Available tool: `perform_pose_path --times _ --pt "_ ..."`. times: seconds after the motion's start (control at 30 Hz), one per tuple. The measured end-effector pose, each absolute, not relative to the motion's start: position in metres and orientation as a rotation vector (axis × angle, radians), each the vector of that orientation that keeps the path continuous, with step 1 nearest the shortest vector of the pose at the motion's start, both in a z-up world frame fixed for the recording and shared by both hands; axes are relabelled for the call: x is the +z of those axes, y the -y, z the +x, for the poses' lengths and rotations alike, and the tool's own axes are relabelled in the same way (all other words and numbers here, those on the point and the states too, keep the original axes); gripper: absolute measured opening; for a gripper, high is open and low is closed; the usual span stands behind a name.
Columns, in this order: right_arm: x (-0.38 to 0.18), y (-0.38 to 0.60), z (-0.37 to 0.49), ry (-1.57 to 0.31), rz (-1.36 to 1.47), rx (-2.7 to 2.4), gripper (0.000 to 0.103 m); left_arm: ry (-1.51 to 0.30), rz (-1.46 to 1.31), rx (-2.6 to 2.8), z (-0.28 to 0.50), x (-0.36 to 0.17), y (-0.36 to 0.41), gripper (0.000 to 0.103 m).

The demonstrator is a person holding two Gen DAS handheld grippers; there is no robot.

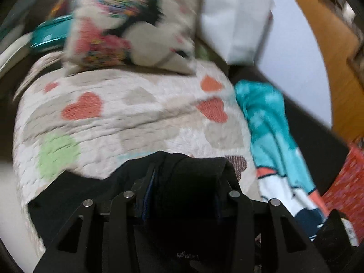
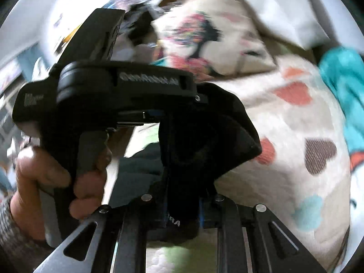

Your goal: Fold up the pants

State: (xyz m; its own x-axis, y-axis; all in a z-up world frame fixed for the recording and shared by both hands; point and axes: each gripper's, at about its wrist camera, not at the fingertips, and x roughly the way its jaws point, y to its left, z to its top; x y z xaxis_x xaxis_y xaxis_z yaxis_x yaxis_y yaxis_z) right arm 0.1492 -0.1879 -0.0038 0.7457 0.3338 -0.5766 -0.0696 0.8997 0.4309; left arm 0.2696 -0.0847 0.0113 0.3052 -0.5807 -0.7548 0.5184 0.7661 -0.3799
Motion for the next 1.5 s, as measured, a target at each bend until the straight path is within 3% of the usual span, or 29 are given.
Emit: perform_pose_path --times 0.1,0.27,0.5,0.57,0.73,0.83,1.13,1.4,1.47,1.5 --pt "0.007 0.156 0.155 -0.707 0.311 0.298 0.021 -1.024 -0.203 -0.680 0.273 0.014 0.026 0.040" --pt "0.000 0.098 0.165 -0.748 0.156 0.397 0.021 -1.070 -0.476 -0.608 0.282 -0.025 -0.061 0.040" --pt "-0.026 0.035 0.166 -0.801 -0.043 0.462 0.022 -1.105 -0.681 -0.515 0.287 -0.068 -0.122 0.040" --pt "-0.034 0.023 0.169 -0.812 -0.080 0.476 0.029 -1.089 -0.729 -0.486 0.289 -0.067 -0.140 0.040" --pt "-0.042 0.010 0.170 -0.816 -0.104 0.506 0.063 -1.057 -0.856 -0.414 0.289 -0.073 -0.179 0.043" --pt "-0.043 0.000 0.165 -0.809 -0.116 0.529 0.069 -1.037 -0.916 -0.363 0.286 -0.077 -0.197 0.043" --pt "-0.031 -0.002 0.123 -0.804 -0.164 0.605 0.074 -0.919 -0.727 -0.441 0.265 -0.026 -0.173 0.045" --pt "-0.027 0.051 0.124 -0.848 -0.047 0.531 0.074 -1.154 -0.487 -0.356 0.277 -0.075 -0.122 0.046" --pt "-0.032 0.056 0.131 -0.865 -0.018 0.519 0.074 -1.183 -0.498 -0.322 0.279 -0.092 -0.126 0.064" --pt "-0.033 0.056 0.133 -0.867 -0.017 0.518 0.074 -1.189 -0.532 -0.322 0.279 -0.096 -0.129 0.064"
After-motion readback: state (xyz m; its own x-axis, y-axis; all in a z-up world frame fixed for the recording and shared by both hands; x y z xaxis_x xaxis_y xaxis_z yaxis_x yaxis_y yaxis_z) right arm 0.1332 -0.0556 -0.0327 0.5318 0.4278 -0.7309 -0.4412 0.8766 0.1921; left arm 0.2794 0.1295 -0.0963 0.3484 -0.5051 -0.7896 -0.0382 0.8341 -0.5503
